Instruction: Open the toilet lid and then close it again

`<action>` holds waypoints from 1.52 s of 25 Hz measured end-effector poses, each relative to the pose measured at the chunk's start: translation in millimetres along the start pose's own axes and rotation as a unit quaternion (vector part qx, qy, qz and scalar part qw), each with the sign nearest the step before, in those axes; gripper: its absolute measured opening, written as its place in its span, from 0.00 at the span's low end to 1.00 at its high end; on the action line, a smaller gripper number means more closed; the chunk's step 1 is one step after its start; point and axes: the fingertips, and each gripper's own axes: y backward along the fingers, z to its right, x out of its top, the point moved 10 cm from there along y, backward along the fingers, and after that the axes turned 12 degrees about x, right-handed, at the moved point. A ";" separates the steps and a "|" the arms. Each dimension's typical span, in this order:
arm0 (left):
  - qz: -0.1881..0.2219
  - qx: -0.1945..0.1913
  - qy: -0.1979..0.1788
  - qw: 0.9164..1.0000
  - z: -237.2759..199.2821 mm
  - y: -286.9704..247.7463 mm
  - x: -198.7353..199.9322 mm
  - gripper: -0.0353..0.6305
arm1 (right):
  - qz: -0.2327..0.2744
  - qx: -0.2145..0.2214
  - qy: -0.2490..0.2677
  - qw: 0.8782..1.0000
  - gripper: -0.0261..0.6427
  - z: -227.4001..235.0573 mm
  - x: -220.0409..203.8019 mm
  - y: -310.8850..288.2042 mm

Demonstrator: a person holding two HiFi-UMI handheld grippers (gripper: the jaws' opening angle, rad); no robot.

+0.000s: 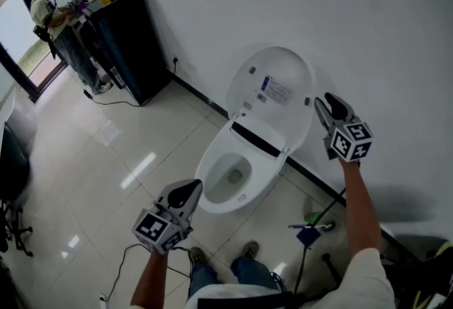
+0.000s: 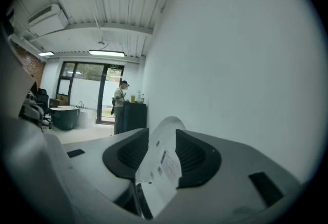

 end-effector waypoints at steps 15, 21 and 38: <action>0.052 -0.147 -0.031 0.987 33.5 58.3 57.2 0.06 | 0.040 0.036 -0.078 0.996 0.28 -286.0 -20.1 145.1; 0.036 -0.180 -0.027 0.983 52.6 68.9 37.5 0.06 | 0.013 0.030 -0.074 0.997 0.28 -323.4 -32.1 143.8; 0.036 -0.159 -0.013 0.987 48.3 99.0 22.1 0.06 | 0.000 0.001 -0.088 0.996 0.25 -346.4 -37.8 144.0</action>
